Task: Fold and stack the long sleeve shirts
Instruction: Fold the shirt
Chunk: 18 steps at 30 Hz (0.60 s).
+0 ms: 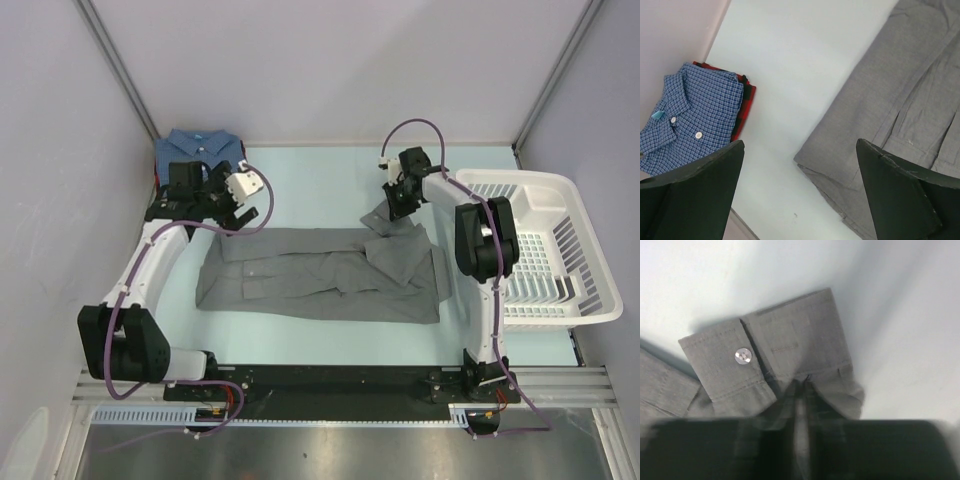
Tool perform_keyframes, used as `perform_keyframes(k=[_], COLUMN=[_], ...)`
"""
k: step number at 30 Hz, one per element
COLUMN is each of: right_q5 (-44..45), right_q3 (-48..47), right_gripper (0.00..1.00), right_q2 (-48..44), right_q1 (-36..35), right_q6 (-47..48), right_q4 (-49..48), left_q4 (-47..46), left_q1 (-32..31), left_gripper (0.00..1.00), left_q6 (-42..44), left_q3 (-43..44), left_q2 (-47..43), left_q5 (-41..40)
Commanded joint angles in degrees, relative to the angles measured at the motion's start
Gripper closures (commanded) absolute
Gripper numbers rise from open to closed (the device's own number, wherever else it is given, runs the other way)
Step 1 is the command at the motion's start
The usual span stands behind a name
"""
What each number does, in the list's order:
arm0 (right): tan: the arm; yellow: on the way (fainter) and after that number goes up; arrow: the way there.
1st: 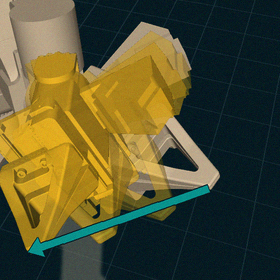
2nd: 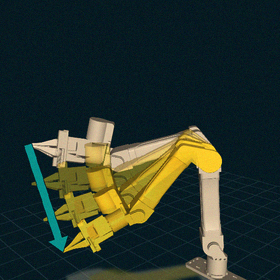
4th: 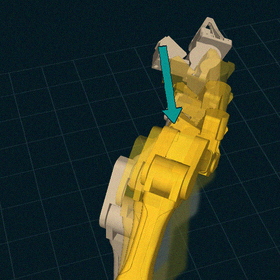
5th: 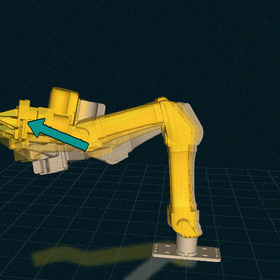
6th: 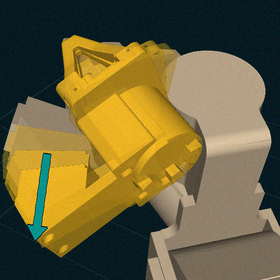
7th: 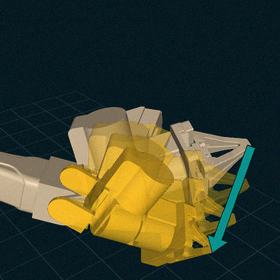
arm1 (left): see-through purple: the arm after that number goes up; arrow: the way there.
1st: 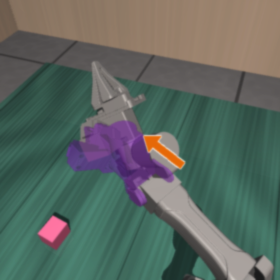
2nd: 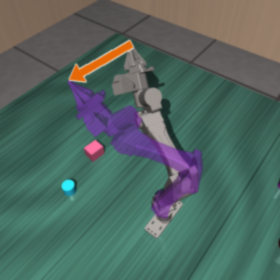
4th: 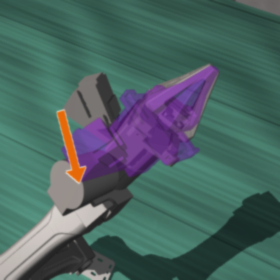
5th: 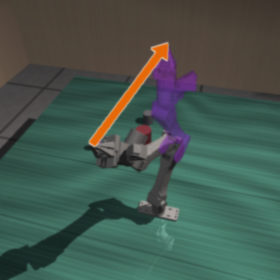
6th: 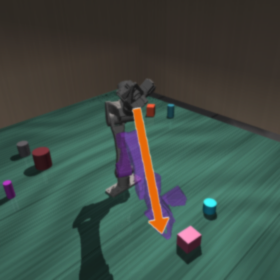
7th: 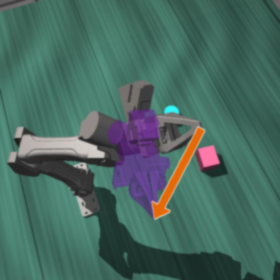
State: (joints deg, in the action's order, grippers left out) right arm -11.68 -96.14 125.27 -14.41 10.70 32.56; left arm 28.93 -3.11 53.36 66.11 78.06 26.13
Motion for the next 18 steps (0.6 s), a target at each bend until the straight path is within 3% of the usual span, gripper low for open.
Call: perform_keyframes(k=[1,8,9,10,11,13,16,18], right_q5=[-1.41,-2.38,-1.77,-0.98,0.07,0.87,0.35,1.13], right_q3=[-0.89,3.75,3.42,2.54,0.79,-0.89,-1.07,-3.42], right_gripper=[1.0,1.0,0.93,0.6,0.44,0.26,0.24,0.15], right_q2=[-0.02,-12.41,-12.25,-10.59,-9.36,-6.2,-4.52,-2.15], right_q1=[0.0,0.35,-0.43,-0.79,-0.96,-0.53,0.88,0.88], right_q6=[-0.41,-0.43,0.45,0.9,0.9,-1.2,-2.61,-1.65], right_q4=[0.49,-7.58,-6.9,-5.85,-4.62,-2.33,-3.9,-2.69], left_q4=[-3.35,-3.09,-3.17,-3.0,-2.91,-2.65,-1.86,-1.77], left_q1=[0.48,0.39,0.39,0.39,0.3,0.3,0.3,0.3], left_gripper=[0.01,0.01,0.0,0.01,0.01,0.0,0.01,0.0], left_q6=[-6.86,-8.71,-8.98,-9.15,-9.15,-9.42,-8.72,-8.02], left_q3=[2.97,5.0,4.91,4.91,4.91,5.0,5.0,4.38], left_q2=[-1.77,-1.95,-2.12,-2.3,-2.3,-2.83,-3.53,-4.14], left_q5=[1.46,4.89,5.16,5.33,5.33,5.07,3.84,3.05])
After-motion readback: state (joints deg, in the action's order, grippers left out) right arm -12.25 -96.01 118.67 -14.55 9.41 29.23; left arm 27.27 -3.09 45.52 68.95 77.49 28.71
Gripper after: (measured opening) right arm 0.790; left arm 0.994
